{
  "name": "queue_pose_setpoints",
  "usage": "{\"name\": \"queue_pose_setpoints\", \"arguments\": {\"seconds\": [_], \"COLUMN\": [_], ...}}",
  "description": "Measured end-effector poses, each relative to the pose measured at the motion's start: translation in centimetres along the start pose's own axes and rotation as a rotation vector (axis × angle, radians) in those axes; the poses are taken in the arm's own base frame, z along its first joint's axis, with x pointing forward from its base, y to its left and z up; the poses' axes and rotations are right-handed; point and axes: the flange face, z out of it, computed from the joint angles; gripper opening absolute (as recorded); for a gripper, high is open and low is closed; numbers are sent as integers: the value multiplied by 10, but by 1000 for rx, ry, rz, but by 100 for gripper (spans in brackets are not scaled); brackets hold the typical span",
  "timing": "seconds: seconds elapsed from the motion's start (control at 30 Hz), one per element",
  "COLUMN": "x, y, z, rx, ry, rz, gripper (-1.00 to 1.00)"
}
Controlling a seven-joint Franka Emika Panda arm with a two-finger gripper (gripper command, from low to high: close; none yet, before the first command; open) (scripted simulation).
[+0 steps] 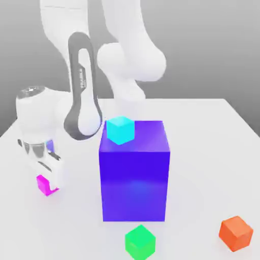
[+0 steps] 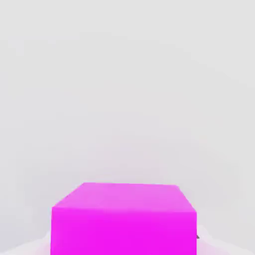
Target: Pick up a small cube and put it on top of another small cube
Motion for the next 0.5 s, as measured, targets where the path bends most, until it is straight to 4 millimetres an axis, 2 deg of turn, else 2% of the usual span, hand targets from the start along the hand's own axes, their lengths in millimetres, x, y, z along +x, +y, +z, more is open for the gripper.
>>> {"name": "queue_pose_setpoints", "arguments": {"seconds": [0.13,0.3,0.5], "x": [-1,11,-12], "y": [3,-37,-79], "z": [-27,-34,-40], "rx": [-5,-14,-17], "ry": [-1,-48,-55], "rz": [0,-79,-278], "gripper": [-100,-100,-100]}}
